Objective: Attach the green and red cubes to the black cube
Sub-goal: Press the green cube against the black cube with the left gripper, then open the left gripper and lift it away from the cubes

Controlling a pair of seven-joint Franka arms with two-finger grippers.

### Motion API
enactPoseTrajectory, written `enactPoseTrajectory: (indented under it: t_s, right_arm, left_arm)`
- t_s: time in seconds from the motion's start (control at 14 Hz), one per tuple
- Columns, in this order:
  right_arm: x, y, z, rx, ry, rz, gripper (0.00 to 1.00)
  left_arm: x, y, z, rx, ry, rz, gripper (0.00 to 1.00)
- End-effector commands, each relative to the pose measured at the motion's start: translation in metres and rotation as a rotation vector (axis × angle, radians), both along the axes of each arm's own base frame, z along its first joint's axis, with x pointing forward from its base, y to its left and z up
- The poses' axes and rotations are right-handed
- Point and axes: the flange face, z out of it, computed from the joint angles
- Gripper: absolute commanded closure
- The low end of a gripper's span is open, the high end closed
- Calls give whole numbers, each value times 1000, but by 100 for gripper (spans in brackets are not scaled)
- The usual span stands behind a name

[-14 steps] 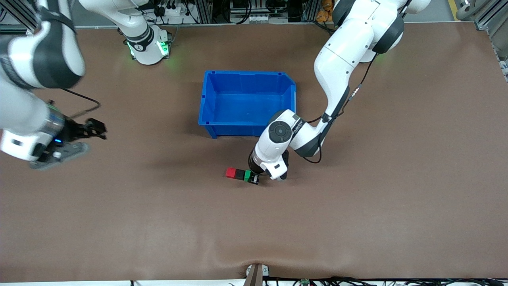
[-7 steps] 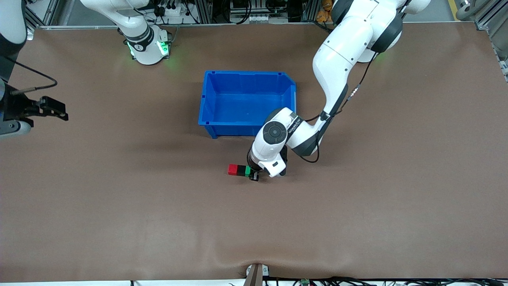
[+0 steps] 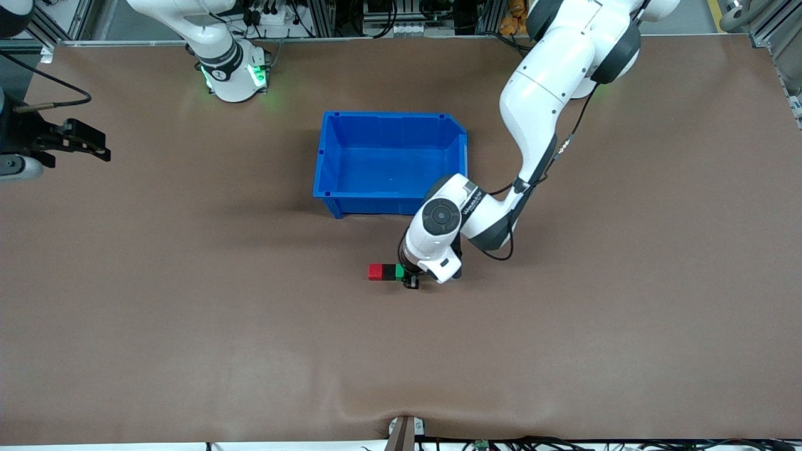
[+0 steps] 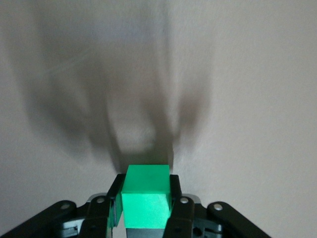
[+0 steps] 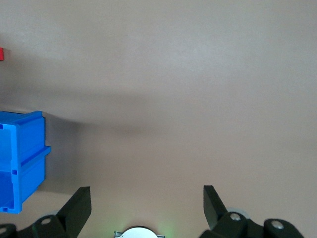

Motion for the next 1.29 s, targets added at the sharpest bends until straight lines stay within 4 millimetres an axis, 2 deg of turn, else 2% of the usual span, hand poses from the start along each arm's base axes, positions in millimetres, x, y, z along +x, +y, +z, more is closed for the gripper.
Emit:
enactPoseTrajectory:
  t_s: [0.0,0.07,0.21,0.36,0.5,0.71,0.86,0.93,1.14,1.21]
  right_arm:
    - [-7,-22,15,39,-37,-56,0]
    - [-6,-23,25,38,-58,-52,0]
    - [-6,-13,24,38,-46,-45,0]
    - [-7,0,22,37,-30,-99,0]
    - [-7,7,17,51,-14,-194,0]
    - [-7,11,16,51,-7,-184,0]
    - [-7,11,16,51,-7,-184,0]
    - [-7,12,16,51,-7,-182,0]
    - [-7,21,16,51,-7,-164,0]
    - [-7,22,17,51,-11,-162,0]
  left_arm:
    - [1,9,10,38,29,11,10]
    - [4,14,14,51,31,10,0]
    - [10,20,42,55,20,14,0]
    - [22,36,85,57,2,9,0]
    - [23,51,141,102,-25,-160,0]
    - [23,82,210,114,-38,-259,0]
    - [23,111,256,138,-41,-288,0]
    - [21,126,276,151,-35,-346,0]
    - [9,171,320,205,33,-576,0]
    - [3,189,347,214,22,-617,0]
